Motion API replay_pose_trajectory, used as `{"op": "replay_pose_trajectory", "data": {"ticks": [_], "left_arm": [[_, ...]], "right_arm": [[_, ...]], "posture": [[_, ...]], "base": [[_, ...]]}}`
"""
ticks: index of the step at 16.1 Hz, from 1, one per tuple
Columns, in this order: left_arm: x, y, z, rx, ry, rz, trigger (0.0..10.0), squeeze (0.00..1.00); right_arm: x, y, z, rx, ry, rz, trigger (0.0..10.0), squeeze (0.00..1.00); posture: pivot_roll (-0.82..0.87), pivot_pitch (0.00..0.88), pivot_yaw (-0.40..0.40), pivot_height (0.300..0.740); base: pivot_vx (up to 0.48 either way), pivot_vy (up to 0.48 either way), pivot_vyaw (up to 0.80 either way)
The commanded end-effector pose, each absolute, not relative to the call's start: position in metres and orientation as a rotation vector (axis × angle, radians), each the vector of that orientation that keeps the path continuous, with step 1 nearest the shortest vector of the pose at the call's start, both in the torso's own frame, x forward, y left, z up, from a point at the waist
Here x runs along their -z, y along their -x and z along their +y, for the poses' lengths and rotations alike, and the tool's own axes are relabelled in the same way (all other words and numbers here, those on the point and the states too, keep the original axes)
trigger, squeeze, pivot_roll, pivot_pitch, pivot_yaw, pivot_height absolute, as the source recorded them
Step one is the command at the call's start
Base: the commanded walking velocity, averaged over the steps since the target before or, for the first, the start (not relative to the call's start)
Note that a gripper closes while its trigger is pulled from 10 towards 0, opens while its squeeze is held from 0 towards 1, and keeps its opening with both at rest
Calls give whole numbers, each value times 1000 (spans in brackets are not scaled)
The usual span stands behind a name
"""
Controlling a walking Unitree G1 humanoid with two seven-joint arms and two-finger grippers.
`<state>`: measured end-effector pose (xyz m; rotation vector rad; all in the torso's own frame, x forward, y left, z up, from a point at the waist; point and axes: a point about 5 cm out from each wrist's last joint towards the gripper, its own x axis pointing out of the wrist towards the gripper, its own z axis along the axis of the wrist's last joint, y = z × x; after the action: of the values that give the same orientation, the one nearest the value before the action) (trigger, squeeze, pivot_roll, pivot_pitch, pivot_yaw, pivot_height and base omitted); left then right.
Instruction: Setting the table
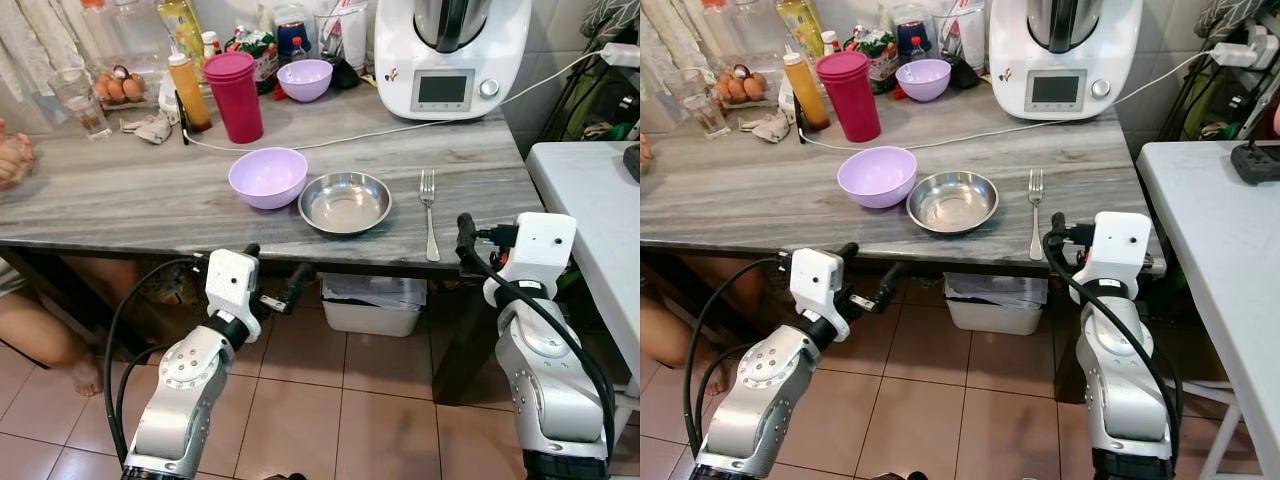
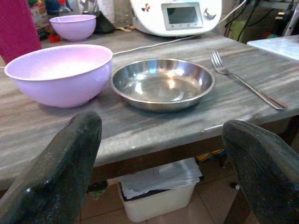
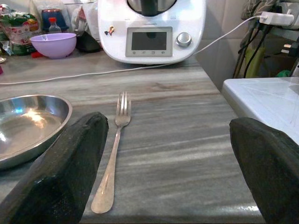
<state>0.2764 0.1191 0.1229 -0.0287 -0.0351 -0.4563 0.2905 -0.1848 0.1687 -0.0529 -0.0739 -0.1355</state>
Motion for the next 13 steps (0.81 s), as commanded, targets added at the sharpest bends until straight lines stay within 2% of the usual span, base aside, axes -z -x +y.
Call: {"op": "replay_pose_trajectory", "data": {"ticks": [1, 3, 9, 13], "left_arm": [[-123, -278, 128, 411, 1, -32, 10000, 0], [-122, -282, 130, 372, -4, -23, 10000, 0], [-117, -282, 130, 339, -66, 4, 10000, 0], [-114, -281, 129, 329, -75, 16, 10000, 0]], "right_arm": [[-166, -289, -178, 111, 34, -66, 10000, 0], [-163, -289, -170, 89, 2, -53, 10000, 0], [-163, -290, -171, 75, 12, -54, 10000, 0], [-162, -290, -170, 69, 14, -49, 10000, 0]], "posture": [[-215, 51, 108, 740], [-213, 48, 108, 740], [-217, 48, 108, 740], [-217, 50, 105, 740]], "base": [[0, 0, 0], [0, 0, -706], [-85, 0, 0], [-283, 0, 0]]}}
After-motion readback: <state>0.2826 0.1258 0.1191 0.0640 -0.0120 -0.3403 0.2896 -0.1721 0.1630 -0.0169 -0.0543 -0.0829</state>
